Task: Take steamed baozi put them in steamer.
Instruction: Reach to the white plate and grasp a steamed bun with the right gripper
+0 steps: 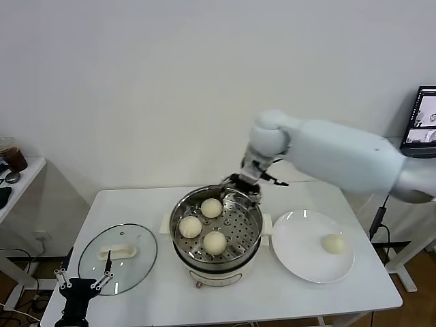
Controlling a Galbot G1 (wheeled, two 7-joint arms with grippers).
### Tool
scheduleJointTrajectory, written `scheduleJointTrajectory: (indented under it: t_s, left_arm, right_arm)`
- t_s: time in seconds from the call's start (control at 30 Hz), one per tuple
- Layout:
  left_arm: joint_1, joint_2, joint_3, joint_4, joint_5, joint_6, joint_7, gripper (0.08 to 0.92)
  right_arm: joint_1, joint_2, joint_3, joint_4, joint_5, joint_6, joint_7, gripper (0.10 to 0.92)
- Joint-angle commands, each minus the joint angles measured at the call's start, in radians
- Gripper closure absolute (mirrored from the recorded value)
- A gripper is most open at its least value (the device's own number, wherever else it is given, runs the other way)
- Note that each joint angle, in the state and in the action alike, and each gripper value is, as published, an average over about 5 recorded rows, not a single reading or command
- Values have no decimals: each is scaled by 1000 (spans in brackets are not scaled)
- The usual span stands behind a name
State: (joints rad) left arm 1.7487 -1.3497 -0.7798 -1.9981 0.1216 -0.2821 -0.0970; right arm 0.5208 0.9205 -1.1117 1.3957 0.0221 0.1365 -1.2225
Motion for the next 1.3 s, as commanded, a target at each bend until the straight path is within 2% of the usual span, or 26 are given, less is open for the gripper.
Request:
scheduleJointTrajectory:
  t_s: [0.03, 0.23, 0.5, 1.3]
  left_arm:
    - [-3, 3, 10, 6, 2, 1, 1, 177]
    - [-10, 6, 18, 9, 4, 9, 5, 177]
    - [-7, 2, 32, 11, 16, 13, 5, 177]
    - [3, -4, 22, 10, 23, 18, 5, 177]
  right_arm:
    - [-106, -295, 106, -4, -67, -321, -2, 203]
    - [-332, -378, 284, -82, -201, -299, -19, 203]
    - [-591, -363, 490, -183, -329, -206, -9, 203]
    - [-724, -204, 582, -292, -434, -211, 3, 203]
